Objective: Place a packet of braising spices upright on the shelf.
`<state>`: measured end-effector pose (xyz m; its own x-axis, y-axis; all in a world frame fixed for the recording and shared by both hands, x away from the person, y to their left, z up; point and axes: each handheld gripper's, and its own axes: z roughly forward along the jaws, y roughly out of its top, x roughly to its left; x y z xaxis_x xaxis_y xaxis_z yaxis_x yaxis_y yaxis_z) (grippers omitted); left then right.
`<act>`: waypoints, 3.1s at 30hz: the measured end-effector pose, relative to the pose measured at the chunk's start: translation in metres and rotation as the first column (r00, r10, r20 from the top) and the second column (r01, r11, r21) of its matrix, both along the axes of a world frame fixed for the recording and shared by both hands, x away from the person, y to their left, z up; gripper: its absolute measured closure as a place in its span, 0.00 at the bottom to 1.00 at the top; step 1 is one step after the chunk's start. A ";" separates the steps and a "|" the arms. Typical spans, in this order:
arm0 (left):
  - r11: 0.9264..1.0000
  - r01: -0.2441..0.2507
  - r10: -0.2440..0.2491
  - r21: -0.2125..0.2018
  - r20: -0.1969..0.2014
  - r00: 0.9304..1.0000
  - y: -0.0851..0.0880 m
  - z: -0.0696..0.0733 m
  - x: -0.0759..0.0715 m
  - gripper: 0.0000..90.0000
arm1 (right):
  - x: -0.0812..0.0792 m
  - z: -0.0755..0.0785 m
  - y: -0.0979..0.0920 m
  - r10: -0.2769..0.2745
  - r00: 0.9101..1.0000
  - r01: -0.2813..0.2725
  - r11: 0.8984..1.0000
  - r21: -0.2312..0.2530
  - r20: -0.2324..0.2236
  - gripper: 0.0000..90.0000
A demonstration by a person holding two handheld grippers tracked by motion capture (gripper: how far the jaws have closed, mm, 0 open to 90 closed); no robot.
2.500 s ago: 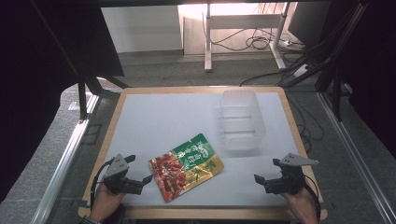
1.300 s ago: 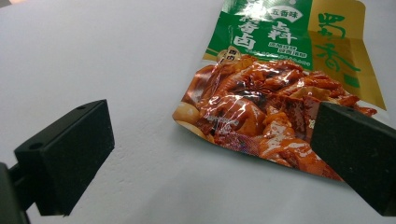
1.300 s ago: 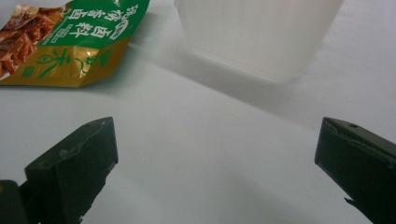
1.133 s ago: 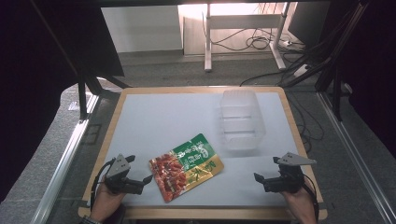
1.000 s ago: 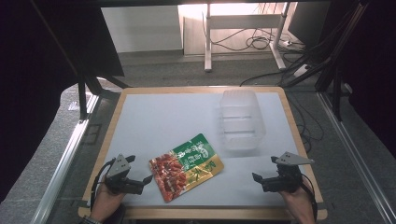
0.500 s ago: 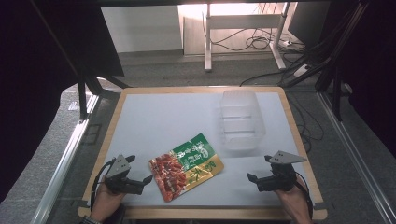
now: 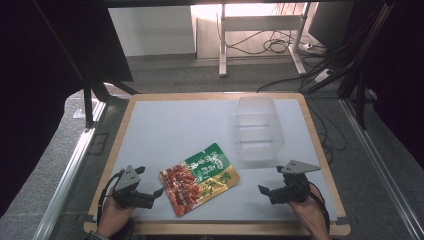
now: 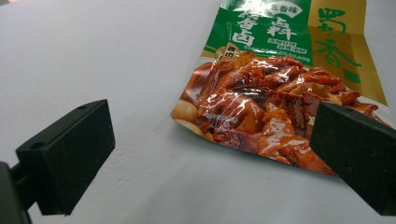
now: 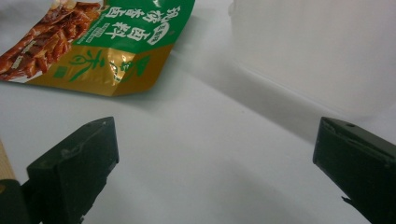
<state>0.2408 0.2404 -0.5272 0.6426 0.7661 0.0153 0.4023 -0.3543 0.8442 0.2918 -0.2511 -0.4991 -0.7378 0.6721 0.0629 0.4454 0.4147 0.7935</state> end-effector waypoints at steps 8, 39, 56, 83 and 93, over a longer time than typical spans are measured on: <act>1.000 -0.001 0.001 0.003 0.000 1.000 0.000 0.000 0.000 0.00 | 0.006 -0.001 0.010 0.029 1.000 -0.029 1.000 0.009 0.002 0.01; 1.000 0.001 -0.001 0.013 -0.001 1.000 -0.001 0.000 0.000 0.00 | 0.023 -0.012 0.054 0.126 0.991 -0.126 0.992 0.011 -0.040 0.03; 1.000 0.002 -0.002 0.016 -0.003 1.000 -0.002 -0.001 0.000 0.00 | 0.032 -0.020 0.081 0.120 0.987 -0.120 0.993 0.005 -0.108 0.03; 0.999 0.004 -0.004 0.031 -0.003 1.000 -0.003 -0.001 0.000 0.00 | 0.049 -0.021 0.123 0.184 0.971 -0.199 0.976 -0.089 -0.156 0.54; 0.999 0.003 -0.003 0.034 -0.003 1.000 -0.003 -0.001 0.000 0.00 | 0.061 -0.019 0.136 0.179 0.970 -0.199 0.973 -0.116 -0.164 0.69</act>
<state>0.2405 0.2375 -0.5284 0.6451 0.7631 0.0396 0.4034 -0.3842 0.8305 0.3532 -0.1147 -0.5185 -0.8407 0.5314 0.1043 0.4597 0.5984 0.6562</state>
